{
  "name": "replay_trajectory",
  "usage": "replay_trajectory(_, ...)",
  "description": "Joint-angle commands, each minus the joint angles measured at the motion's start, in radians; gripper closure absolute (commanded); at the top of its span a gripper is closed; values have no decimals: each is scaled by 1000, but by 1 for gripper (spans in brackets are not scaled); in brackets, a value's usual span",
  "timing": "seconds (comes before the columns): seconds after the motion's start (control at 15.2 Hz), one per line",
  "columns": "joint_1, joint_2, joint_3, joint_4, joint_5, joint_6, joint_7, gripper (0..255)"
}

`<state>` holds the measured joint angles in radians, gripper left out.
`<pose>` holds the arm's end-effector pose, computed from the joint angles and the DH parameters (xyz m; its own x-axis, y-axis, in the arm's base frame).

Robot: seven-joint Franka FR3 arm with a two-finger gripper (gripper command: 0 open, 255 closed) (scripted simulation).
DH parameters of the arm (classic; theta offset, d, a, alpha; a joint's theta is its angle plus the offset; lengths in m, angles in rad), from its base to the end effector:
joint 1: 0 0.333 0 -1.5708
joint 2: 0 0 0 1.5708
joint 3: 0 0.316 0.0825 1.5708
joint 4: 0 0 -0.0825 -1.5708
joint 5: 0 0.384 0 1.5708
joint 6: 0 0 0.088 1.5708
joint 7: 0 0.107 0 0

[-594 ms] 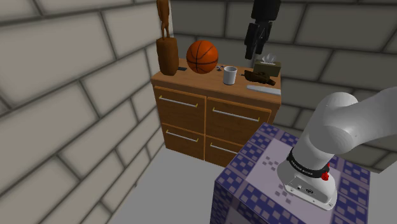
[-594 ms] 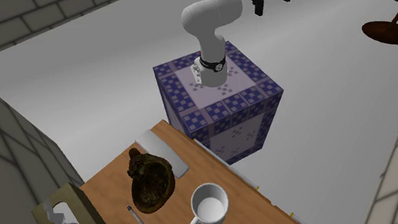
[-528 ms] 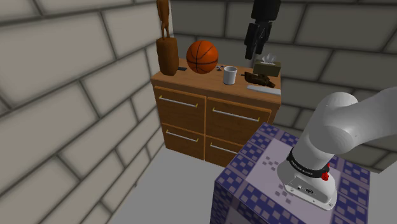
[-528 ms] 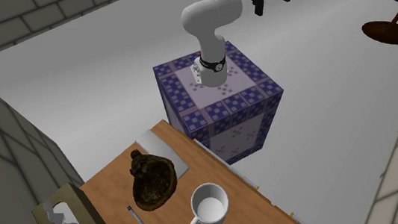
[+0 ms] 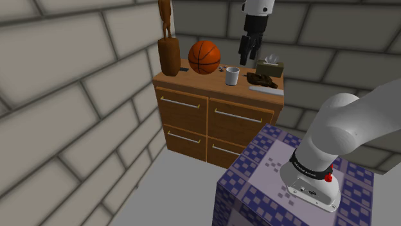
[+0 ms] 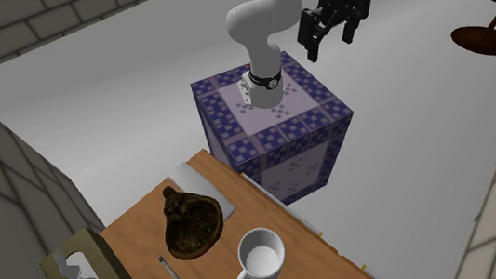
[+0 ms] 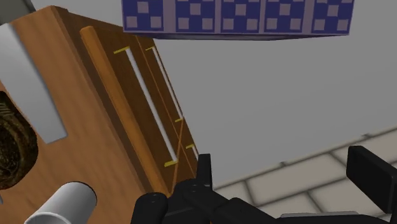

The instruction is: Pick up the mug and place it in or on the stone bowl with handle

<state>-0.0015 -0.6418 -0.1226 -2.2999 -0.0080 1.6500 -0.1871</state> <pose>0.3510 -0.0538 0.5745 0.9961 0.0882 0.0007 0.0880 -0.9939 -0.0663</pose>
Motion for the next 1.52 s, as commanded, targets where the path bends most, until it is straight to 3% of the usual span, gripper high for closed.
replay_trajectory(0.0, -7, 53, -24, 7, -19, 44, -32, 0)
replay_trajectory(0.73, -35, 398, -144, 128, -62, 262, -197, 0)
replay_trajectory(1.45, -87, 802, -217, 402, 3, 385, -368, 0)
